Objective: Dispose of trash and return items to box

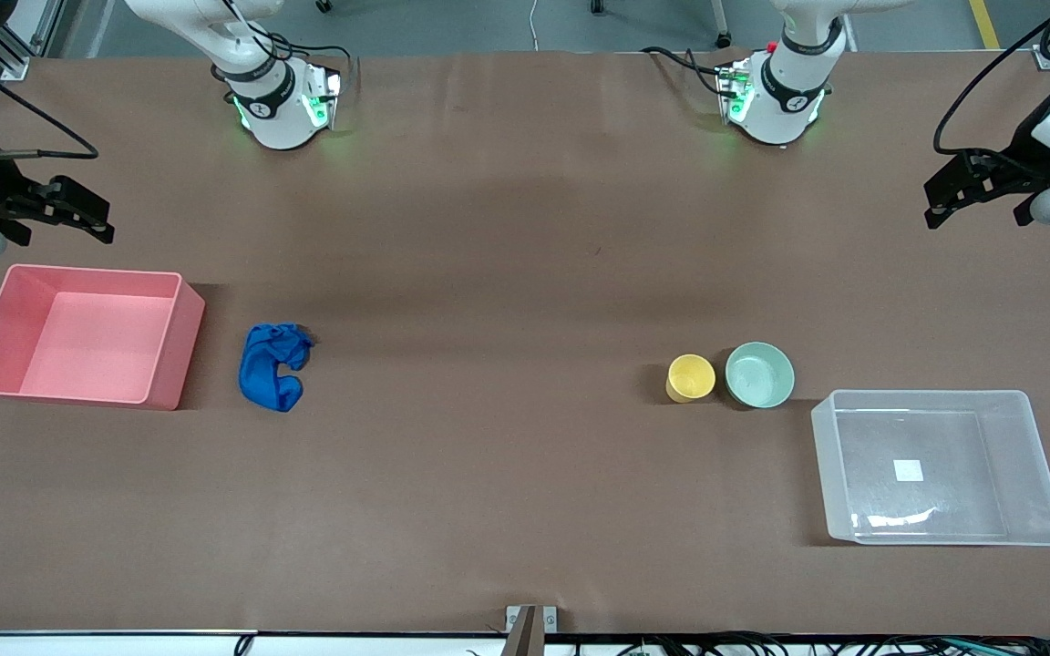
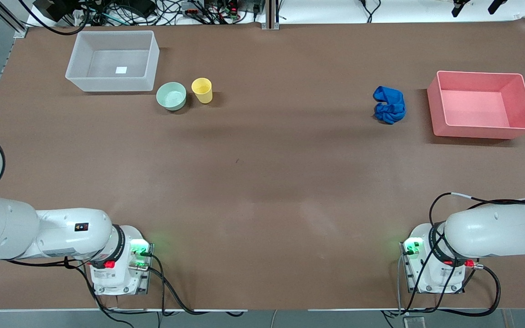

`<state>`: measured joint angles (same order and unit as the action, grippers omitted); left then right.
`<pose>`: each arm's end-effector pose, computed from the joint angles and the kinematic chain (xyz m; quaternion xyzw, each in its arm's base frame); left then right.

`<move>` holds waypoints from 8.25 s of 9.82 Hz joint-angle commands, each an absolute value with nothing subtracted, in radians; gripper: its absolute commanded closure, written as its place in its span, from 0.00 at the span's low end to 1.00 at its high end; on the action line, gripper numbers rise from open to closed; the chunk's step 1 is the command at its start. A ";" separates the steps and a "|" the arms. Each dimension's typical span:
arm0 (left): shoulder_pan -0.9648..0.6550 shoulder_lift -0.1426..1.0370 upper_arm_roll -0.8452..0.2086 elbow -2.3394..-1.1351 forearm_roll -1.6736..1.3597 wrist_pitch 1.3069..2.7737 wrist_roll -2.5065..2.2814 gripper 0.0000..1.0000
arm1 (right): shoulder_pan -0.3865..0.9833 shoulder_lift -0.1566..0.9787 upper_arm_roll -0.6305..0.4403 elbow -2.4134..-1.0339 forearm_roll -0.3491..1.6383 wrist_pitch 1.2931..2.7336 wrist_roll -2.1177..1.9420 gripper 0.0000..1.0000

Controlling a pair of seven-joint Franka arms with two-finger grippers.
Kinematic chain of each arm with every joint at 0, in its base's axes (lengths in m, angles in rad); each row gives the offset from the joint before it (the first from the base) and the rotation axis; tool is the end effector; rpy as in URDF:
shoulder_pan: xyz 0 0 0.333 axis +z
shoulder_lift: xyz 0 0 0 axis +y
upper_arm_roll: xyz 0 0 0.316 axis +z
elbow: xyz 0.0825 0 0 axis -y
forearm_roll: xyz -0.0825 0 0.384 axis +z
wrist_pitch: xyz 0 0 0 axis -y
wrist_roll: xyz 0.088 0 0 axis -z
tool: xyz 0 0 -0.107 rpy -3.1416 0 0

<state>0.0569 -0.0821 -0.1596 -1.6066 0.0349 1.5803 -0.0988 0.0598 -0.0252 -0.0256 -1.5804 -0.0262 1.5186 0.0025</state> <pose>0.5274 -0.0545 0.6525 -0.9993 0.0016 -0.0296 0.0211 0.5410 0.0154 0.6293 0.9996 0.0154 -0.0181 0.0131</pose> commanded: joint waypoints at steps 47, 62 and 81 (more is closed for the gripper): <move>0.261 0.719 -0.175 -1.485 0.161 2.138 -0.166 1.00 | -0.207 0.109 -0.023 -1.950 -0.032 1.980 -0.227 0.99; 0.175 0.537 -0.478 -1.691 0.159 2.096 -0.783 0.15 | -0.382 0.331 -0.025 -1.919 -0.038 2.235 -0.420 0.35; 0.414 0.491 -0.469 -1.546 0.286 2.000 -0.234 1.00 | 0.029 -0.100 -0.020 -1.611 -0.038 1.507 -0.049 0.22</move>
<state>0.3881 0.4235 -0.4637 -1.5514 0.2150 2.0025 -0.3109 0.0275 -0.0816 -0.0110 -1.6275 -0.0264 1.5312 -0.0653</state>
